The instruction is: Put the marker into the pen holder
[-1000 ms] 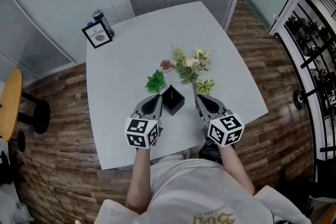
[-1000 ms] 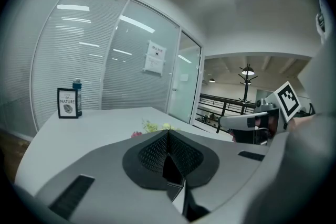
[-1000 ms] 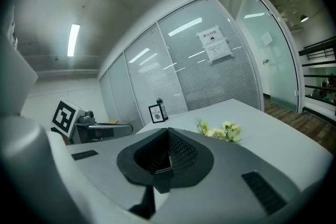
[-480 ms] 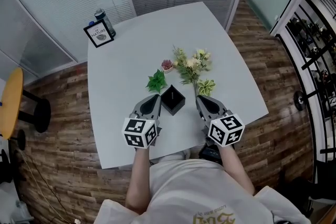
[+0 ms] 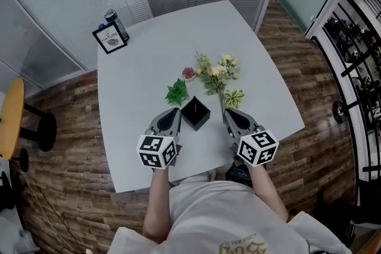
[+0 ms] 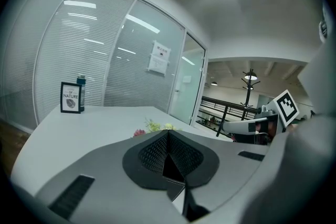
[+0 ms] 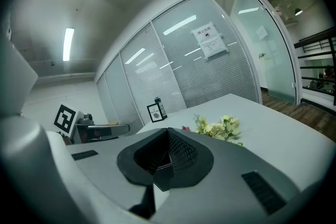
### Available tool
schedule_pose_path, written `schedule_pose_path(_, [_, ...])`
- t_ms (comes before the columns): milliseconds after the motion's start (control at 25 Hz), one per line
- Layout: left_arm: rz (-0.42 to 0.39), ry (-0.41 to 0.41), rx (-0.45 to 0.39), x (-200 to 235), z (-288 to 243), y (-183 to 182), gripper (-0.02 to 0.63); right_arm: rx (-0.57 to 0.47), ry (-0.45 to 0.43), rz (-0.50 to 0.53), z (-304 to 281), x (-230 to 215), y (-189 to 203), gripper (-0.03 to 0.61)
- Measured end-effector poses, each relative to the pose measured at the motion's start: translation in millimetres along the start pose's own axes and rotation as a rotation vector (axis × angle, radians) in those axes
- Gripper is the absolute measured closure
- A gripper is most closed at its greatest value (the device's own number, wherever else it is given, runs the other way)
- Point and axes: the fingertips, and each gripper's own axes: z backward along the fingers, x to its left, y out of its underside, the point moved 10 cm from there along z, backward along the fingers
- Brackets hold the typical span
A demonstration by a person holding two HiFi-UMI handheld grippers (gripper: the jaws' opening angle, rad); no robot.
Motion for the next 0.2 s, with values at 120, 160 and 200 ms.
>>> schedule_pose_path(120, [0.002, -0.002, 0.002, 1.9, -0.7, 1.4, 0.601, -0.002, -0.008, -0.005, -0.5, -0.4, 1.0, 0.561])
schedule_pose_path(160, [0.002, -0.002, 0.002, 2.3, -0.9, 1.6, 0.601, -0.003, -0.012, -0.008, -0.5, -0.4, 1.3, 0.561])
schedule_pose_path(200, [0.003, -0.001, 0.002, 2.6, -1.2, 1.8, 0.601, -0.004, -0.016, -0.010, -0.5, -0.4, 1.6, 0.561])
